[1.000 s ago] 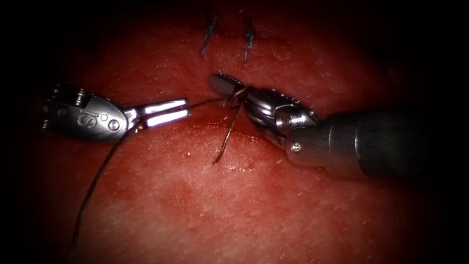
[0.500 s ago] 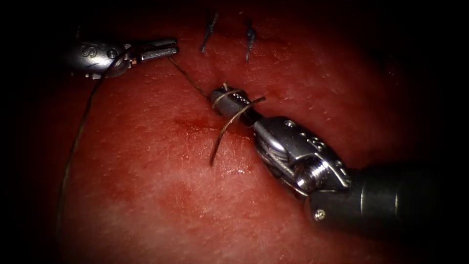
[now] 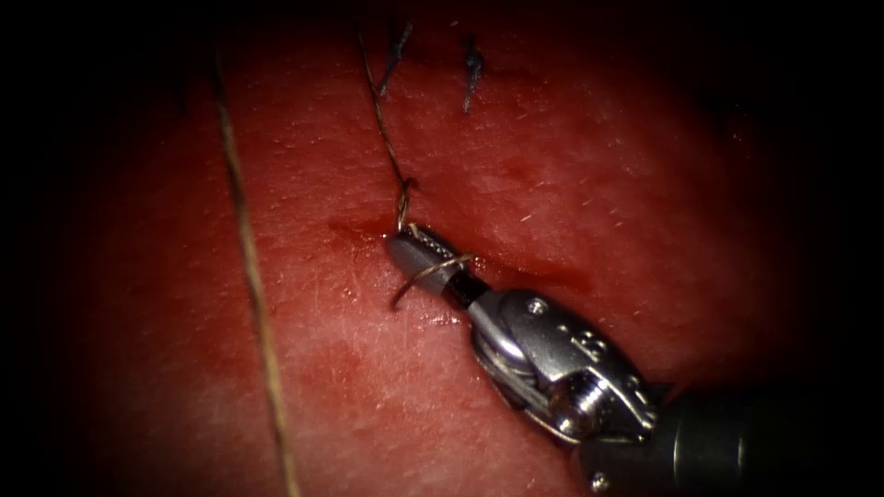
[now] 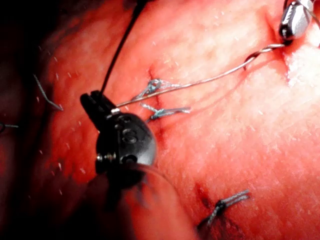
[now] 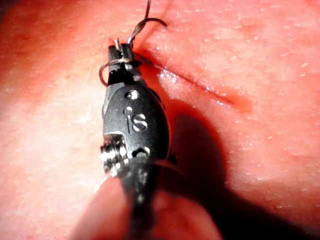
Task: Wound Closure
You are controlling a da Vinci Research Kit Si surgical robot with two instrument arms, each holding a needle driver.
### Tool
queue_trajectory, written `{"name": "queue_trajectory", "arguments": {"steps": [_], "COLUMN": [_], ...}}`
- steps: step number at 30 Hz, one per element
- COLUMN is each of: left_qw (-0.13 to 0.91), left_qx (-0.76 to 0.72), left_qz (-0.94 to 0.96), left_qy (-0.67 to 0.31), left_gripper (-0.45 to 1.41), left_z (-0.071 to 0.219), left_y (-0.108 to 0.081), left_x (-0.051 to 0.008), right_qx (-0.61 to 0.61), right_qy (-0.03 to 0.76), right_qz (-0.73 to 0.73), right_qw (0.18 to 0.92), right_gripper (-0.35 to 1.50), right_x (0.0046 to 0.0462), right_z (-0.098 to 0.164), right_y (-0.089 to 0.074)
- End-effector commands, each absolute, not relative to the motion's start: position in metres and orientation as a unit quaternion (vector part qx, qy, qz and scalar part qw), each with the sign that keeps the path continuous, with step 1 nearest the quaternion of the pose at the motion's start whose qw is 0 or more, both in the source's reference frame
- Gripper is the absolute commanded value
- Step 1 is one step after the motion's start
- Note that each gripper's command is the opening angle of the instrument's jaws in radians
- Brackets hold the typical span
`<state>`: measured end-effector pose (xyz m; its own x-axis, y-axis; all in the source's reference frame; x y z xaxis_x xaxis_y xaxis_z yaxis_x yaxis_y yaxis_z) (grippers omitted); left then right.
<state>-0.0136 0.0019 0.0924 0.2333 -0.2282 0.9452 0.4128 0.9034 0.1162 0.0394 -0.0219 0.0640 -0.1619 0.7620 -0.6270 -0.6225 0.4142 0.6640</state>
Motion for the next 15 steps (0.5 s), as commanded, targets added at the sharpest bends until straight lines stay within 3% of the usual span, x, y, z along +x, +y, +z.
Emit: {"name": "queue_trajectory", "arguments": {"steps": [1, 15], "left_qw": [0.780, 0.770], "left_qx": [-0.082, -0.098], "left_qz": [-0.207, -0.220], "left_qy": [-0.585, -0.590], "left_gripper": [-0.45, -0.45], "left_z": [0.0928, 0.0938], "left_y": [0.0027, 0.0105], "left_x": [-0.0142, -0.0140], "right_qx": [0.066, 0.064], "right_qy": [0.537, 0.543], "right_qz": [0.537, 0.522], "right_qw": [0.647, 0.654], "right_gripper": [-0.35, -0.35], "right_x": [0.0399, 0.0391], "right_z": [0.0645, 0.0639], "right_y": [-0.0230, -0.0281]}}
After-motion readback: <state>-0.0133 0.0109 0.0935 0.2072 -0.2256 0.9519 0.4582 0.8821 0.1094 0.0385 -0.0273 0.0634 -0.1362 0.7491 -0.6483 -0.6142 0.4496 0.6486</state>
